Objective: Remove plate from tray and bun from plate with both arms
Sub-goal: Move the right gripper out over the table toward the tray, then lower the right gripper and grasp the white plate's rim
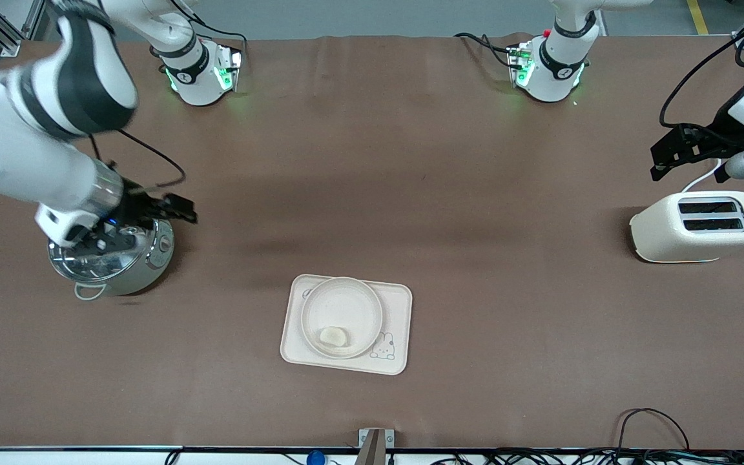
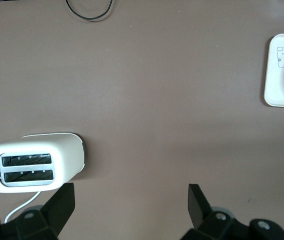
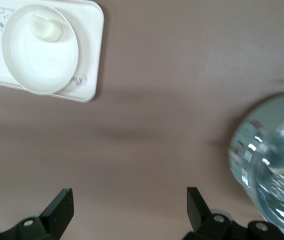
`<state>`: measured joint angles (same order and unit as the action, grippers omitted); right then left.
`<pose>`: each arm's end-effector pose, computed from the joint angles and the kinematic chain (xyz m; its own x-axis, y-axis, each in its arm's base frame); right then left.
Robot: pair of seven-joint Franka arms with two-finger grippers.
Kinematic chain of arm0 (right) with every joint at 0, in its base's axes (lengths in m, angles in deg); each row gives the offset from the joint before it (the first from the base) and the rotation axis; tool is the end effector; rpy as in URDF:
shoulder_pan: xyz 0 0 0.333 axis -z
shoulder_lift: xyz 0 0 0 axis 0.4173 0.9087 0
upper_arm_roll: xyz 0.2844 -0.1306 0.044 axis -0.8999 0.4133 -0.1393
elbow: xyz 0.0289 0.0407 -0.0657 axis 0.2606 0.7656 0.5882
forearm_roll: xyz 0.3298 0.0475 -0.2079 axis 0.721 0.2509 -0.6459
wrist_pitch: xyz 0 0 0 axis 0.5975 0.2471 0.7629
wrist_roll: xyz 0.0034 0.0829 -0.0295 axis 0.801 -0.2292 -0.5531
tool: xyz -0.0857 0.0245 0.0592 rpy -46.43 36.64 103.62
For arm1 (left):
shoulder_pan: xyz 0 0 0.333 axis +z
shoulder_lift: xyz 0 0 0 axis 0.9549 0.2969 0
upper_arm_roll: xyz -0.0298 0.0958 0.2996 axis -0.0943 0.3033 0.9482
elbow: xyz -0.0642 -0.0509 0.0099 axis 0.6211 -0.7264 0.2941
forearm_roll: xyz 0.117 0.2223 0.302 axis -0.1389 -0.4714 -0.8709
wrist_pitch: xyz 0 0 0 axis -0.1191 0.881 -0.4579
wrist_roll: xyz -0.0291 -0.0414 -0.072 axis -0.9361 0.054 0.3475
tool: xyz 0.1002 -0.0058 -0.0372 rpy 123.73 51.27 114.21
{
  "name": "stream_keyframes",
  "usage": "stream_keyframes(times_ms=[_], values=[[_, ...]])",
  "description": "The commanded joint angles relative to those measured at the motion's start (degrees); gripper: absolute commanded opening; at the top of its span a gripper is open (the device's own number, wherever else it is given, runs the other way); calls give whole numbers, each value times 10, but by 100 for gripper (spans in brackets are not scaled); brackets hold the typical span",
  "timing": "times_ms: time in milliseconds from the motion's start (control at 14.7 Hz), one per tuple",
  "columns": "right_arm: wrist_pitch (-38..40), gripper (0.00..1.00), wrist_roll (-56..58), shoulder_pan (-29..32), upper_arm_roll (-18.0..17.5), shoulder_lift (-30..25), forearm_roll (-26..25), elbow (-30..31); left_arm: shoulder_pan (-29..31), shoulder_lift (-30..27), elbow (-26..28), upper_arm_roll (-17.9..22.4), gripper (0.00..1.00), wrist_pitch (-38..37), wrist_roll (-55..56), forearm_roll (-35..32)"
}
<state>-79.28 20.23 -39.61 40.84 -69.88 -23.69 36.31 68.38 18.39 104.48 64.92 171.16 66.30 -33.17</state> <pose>0.6027 0.1334 0.4518 0.9942 0.0794 -0.0720 0.0632 -0.9769 -0.2042 0.5549 -0.0684 0.6518 0.9932 -0.0683 0.0943 -0.0670 -0.9976 -0.0160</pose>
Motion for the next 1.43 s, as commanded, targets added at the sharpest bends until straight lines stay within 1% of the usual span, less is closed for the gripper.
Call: stream_keyframes(times_ms=[0, 136, 204, 272, 407, 543, 679, 883, 1019, 1222, 1290, 1358], values=[[-72, 100, -5, -28, 4, 80, 61, -21, 4, 3, -13, -1, 100, -12, -14, 6], [-96, 100, -12, -43, 5, 135, 129, -48, 5, 1, -12, -1, 100, -13, -19, 6], [-102, 100, -18, -43, 5, 176, 172, -66, 5, 1, -12, -1, 100, -13, -19, 6], [-119, 100, -18, -49, 5, 212, 198, -87, 6, 2, -11, -1, 100, -13, -19, 5], [-154, 100, -47, -70, 5, 255, 203, -126, 5, 3, -11, -1, 100, -13, -18, 4], [-181, 100, -98, -83, 5, 287, 201, -141, 4, 3, -11, -1, 100, -15, -20, 3], [-222, 99, -101, -92, 5, 305, 203, -146, 3, 3, -11, -1, 100, -16, -19, 3], [-248, 87, -102, -98, 5, 337, 203, -172, 4, 3, -11, -1, 100, -16, -20, 3], [-256, 74, -102, -107, 5, 357, 203, -194, 4, 3, -11, -1, 100, -16, -20, 4], [-269, 53, -97, -115, 5, 367, 201, -198, 5, 3, -11, -1, 100, -16, -20, 4], [-270, 50, -96, -116, 5, 369, 200, -198, 5, 3, -11, -1, 100, -20, -20, 4], [-270, 49, -95, -115, 5, 371, 200, -198, 5, 3, -11, -1, 100, -20, -20, 4]])
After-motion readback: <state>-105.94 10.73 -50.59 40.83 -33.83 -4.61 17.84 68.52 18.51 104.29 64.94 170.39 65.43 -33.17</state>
